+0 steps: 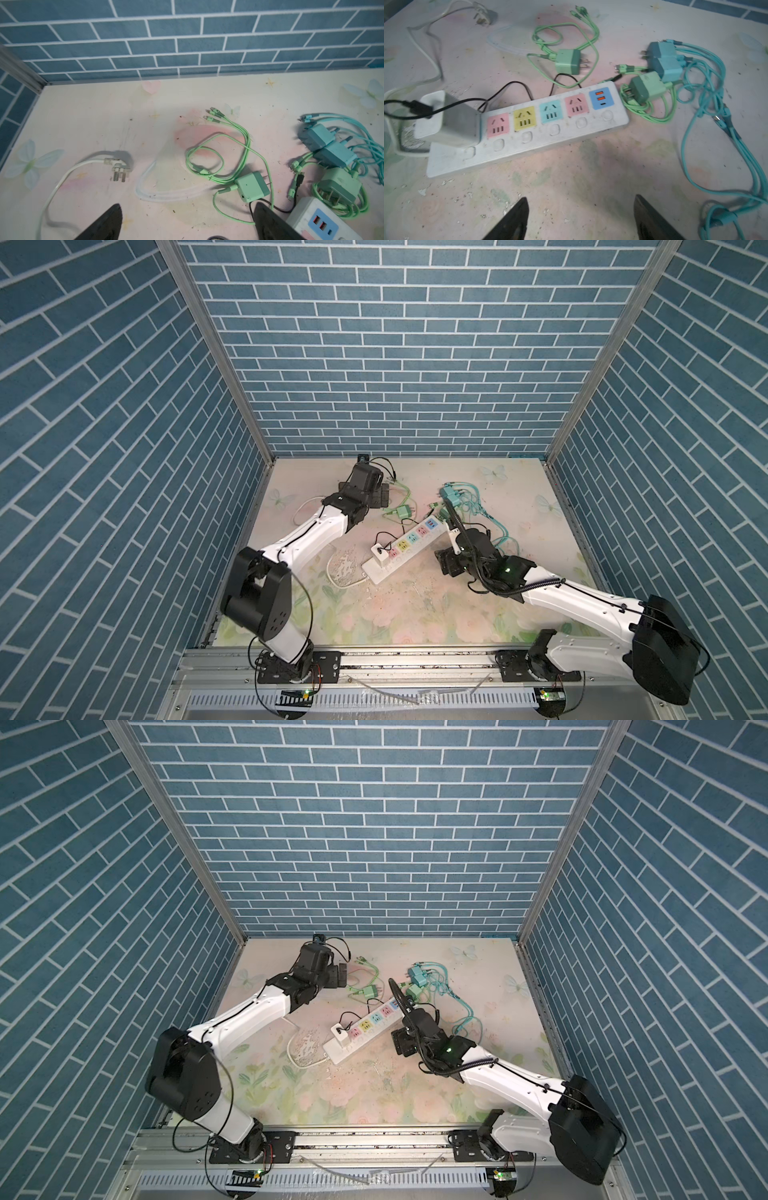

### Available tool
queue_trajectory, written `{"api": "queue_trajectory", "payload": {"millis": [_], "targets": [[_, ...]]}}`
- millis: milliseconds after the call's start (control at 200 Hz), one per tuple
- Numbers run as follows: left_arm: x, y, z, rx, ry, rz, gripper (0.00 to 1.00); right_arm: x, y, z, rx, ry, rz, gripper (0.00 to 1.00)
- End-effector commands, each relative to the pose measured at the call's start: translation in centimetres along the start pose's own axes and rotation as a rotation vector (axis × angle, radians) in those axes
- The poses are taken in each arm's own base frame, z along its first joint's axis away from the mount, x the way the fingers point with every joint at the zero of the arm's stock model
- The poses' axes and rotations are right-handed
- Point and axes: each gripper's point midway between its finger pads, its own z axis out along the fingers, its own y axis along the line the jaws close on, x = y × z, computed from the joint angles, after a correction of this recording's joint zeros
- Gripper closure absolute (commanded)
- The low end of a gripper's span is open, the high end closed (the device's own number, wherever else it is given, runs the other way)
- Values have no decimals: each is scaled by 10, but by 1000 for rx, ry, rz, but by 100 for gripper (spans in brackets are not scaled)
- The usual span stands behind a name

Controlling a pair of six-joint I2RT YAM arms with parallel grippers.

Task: Insert the plug
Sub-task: 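Raise the right gripper away while the left gripper reaches toward the green charger cube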

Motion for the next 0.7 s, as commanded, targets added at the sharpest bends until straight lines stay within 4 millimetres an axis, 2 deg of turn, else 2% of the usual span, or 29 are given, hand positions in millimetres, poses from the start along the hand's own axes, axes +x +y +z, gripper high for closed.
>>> {"api": "queue_trajectory", "payload": {"millis": [0, 100, 175, 275, 360, 520, 695], "targets": [[6, -24, 20, 66, 84, 86, 0, -23, -14, -5, -13, 6, 125, 20], [12, -40, 43, 102, 144, 96, 1, -43, -35, 1, 13, 9, 211, 21], [17, -50, 56, 120, 191, 100, 2, -56, -60, 7, 62, 28, 300, 21], [25, -63, 69, 143, 240, 85, 3, -69, -90, 16, 116, 43, 387, 25], [28, -72, 78, 152, 268, 76, 4, -77, -107, 26, 149, 51, 415, 25], [40, -85, 94, 147, 328, 97, 5, -88, -124, 46, 175, 98, 453, 29], [55, -83, 94, 109, 408, 162, 8, -96, -123, 58, 149, 113, 451, 30]]}}
